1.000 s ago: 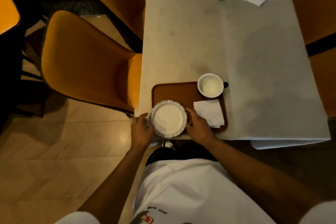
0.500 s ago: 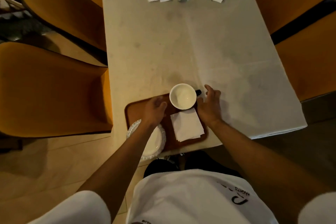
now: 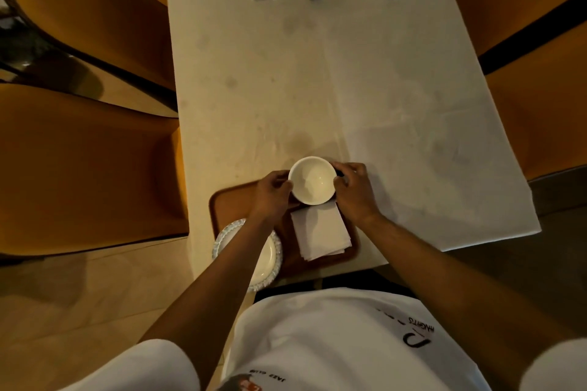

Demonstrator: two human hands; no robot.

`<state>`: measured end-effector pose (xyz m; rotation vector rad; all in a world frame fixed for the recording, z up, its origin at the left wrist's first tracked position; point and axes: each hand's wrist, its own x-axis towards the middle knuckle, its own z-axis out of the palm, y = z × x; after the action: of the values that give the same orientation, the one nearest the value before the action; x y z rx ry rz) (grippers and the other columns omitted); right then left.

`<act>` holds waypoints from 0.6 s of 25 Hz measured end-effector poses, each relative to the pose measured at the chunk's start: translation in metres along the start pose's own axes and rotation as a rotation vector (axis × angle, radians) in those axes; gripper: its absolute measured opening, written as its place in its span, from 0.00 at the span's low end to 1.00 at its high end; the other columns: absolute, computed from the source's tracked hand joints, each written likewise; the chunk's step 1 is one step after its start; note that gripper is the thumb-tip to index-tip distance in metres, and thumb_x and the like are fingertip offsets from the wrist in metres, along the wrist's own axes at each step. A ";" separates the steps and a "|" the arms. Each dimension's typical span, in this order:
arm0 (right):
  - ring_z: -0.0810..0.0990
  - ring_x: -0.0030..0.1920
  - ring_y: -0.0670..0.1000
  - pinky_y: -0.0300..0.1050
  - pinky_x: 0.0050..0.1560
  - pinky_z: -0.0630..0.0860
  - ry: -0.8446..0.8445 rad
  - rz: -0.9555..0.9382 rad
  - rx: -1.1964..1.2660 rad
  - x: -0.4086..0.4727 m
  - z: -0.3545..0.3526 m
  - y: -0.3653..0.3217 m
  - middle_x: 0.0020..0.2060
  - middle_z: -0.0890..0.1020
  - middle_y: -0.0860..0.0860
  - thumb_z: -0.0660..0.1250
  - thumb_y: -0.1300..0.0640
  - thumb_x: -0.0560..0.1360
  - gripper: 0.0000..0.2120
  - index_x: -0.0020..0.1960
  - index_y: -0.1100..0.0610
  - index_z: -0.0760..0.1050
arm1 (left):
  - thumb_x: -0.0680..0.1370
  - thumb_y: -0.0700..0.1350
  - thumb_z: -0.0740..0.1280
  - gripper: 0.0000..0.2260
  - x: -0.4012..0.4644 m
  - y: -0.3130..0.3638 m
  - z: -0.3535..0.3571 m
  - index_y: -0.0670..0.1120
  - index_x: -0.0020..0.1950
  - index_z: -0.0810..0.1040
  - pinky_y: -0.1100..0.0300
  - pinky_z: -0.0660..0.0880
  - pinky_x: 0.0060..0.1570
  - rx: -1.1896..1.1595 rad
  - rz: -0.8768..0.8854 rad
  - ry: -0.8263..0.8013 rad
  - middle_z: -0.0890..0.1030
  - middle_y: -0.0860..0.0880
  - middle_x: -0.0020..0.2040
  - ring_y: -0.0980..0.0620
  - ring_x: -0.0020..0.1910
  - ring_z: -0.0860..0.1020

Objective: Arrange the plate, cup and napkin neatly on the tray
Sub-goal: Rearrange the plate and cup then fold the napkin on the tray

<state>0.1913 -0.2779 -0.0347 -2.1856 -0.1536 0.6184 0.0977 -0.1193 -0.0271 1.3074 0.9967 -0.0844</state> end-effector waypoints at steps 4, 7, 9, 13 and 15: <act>0.72 0.56 0.47 0.39 0.57 0.72 0.008 0.008 0.005 -0.003 0.002 -0.006 0.62 0.69 0.52 0.61 0.61 0.77 0.16 0.63 0.51 0.77 | 0.80 0.38 0.66 0.08 -0.006 0.001 -0.004 0.45 0.58 0.78 0.55 0.84 0.38 -0.023 0.001 0.007 0.80 0.41 0.56 0.40 0.54 0.81; 0.72 0.56 0.46 0.39 0.58 0.72 -0.028 0.005 -0.002 -0.006 0.007 -0.013 0.62 0.70 0.52 0.61 0.60 0.77 0.16 0.63 0.51 0.77 | 0.80 0.36 0.65 0.10 -0.008 -0.001 -0.012 0.40 0.61 0.77 0.51 0.84 0.42 -0.036 0.006 0.047 0.79 0.40 0.56 0.40 0.54 0.80; 0.72 0.56 0.45 0.38 0.58 0.71 -0.054 -0.007 -0.007 -0.009 0.013 -0.019 0.62 0.70 0.52 0.62 0.61 0.77 0.17 0.64 0.52 0.77 | 0.80 0.36 0.65 0.11 -0.011 -0.004 -0.020 0.39 0.62 0.77 0.51 0.84 0.43 -0.038 0.006 0.083 0.80 0.40 0.57 0.41 0.53 0.80; 0.73 0.57 0.48 0.39 0.57 0.72 -0.085 -0.014 -0.006 -0.014 0.030 -0.031 0.63 0.71 0.55 0.63 0.63 0.77 0.17 0.64 0.55 0.77 | 0.80 0.36 0.66 0.11 -0.015 -0.009 -0.039 0.39 0.62 0.78 0.53 0.85 0.41 -0.062 -0.004 0.127 0.80 0.42 0.55 0.46 0.49 0.80; 0.74 0.60 0.52 0.43 0.59 0.74 -0.097 -0.034 -0.016 -0.016 0.037 -0.037 0.62 0.73 0.55 0.63 0.64 0.75 0.17 0.62 0.56 0.78 | 0.80 0.36 0.66 0.10 -0.016 -0.011 -0.049 0.40 0.61 0.79 0.49 0.84 0.44 -0.050 -0.008 0.157 0.80 0.42 0.55 0.45 0.51 0.81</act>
<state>0.1632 -0.2336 -0.0203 -2.1647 -0.2467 0.7063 0.0543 -0.0905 -0.0218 1.2791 1.1299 0.0375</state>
